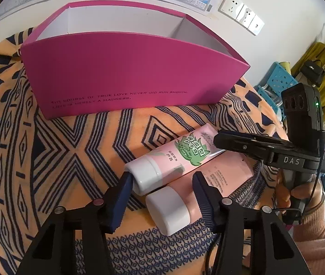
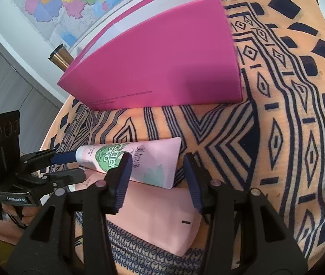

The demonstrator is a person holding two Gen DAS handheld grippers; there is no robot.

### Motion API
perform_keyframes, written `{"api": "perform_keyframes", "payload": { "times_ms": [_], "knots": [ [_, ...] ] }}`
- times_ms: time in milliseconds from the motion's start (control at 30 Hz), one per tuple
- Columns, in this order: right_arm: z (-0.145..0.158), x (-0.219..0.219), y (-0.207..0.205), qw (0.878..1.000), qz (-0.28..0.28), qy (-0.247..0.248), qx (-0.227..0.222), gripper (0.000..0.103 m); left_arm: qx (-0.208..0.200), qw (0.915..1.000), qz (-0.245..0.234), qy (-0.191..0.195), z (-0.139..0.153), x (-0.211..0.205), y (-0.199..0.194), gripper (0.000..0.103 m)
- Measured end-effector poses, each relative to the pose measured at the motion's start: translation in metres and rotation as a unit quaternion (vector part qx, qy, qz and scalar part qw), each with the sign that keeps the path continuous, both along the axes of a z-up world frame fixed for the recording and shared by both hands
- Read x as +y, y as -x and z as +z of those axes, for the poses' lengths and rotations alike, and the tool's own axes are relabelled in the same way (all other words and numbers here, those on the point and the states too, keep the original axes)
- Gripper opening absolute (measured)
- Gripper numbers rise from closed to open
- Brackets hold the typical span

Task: Organize rigid objects
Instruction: 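Grasp the pink leaf-print tube across its middle with the right gripper, then lift the leaf-print tube and carry it over the magenta box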

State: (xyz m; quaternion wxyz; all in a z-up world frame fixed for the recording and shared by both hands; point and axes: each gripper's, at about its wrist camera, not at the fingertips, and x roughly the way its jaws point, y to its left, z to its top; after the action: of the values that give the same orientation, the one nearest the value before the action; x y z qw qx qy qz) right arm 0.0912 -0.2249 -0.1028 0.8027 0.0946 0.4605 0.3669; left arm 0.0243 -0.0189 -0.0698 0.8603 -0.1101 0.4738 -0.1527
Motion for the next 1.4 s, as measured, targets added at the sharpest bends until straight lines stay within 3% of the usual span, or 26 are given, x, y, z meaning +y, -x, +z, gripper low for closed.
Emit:
{"api": "perform_keyframes", "payload": {
  "times_ms": [467,1400],
  "knots": [
    [0.001,0.002,0.0,1.0,-0.002,0.003,-0.006,0.049,-0.003,1.0,0.001,0.008,0.004,0.001,0.0,0.054],
    [0.031,-0.018,0.013,0.998,-0.036,0.005,-0.053,0.049,-0.041,0.999,-0.016,-0.008,0.031,-0.022,-0.008,0.054]
  ]
}}
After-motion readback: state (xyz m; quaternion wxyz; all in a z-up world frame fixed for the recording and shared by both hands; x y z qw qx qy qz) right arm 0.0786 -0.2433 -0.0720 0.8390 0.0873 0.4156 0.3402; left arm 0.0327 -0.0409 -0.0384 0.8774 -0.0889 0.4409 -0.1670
